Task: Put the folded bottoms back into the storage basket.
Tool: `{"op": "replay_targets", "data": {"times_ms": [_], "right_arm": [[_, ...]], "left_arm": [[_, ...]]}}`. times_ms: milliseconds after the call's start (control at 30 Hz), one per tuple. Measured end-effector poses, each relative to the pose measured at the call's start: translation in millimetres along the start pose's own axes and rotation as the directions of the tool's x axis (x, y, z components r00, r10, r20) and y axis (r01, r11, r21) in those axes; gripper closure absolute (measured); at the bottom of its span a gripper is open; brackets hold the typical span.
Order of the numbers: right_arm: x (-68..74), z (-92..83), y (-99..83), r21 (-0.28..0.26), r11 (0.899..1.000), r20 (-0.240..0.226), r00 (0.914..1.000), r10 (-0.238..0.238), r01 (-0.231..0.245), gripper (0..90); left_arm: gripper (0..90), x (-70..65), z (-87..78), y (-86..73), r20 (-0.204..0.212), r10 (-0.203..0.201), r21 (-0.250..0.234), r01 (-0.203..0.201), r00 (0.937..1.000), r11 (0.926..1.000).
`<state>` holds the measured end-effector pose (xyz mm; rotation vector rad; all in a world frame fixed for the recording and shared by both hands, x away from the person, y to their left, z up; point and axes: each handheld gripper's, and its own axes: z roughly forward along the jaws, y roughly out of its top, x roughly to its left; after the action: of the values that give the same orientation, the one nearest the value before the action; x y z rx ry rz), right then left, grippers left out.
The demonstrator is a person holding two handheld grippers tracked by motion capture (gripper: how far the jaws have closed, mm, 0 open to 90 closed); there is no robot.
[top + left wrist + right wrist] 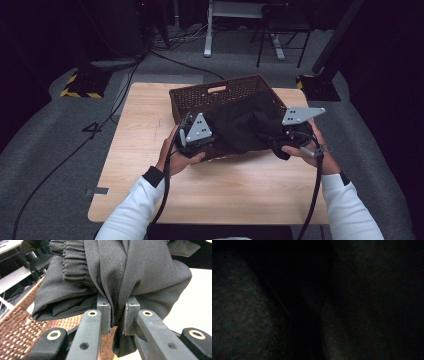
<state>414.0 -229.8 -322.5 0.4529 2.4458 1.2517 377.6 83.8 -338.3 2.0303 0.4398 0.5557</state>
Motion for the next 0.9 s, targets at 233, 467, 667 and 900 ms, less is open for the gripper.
{"op": "replay_targets", "data": {"times_ms": [233,467,667,900], "right_arm": [[-15.1,10.2,12.3,0.017,1.000,-0.004,0.9999,-0.015,0.015,59.7],[-28.7,22.3,18.3,0.025,1.000,-0.005,1.0000,-0.004,0.004,59.5],[-40.3,34.1,21.4,0.036,0.999,-0.002,1.0000,0.008,-0.008,59.1],[-56.7,54.9,23.2,0.063,0.998,-0.014,0.9996,0.026,-0.025,58.7]], "left_arm": [[80.2,13.3,2.7,0.5,-0.030,-0.005,0.007,0.006,0.9995,1.0000],[80.2,25.2,7.3,1.1,-0.058,-0.010,0.010,0.011,0.9982,0.9999],[80.2,34.2,12.4,0.7,-0.084,-0.006,0.025,0.008,0.9965,0.9996],[80.2,45.0,19.5,-3.3,-0.111,-0.011,0.057,0.017,0.9938,0.9982]]}}
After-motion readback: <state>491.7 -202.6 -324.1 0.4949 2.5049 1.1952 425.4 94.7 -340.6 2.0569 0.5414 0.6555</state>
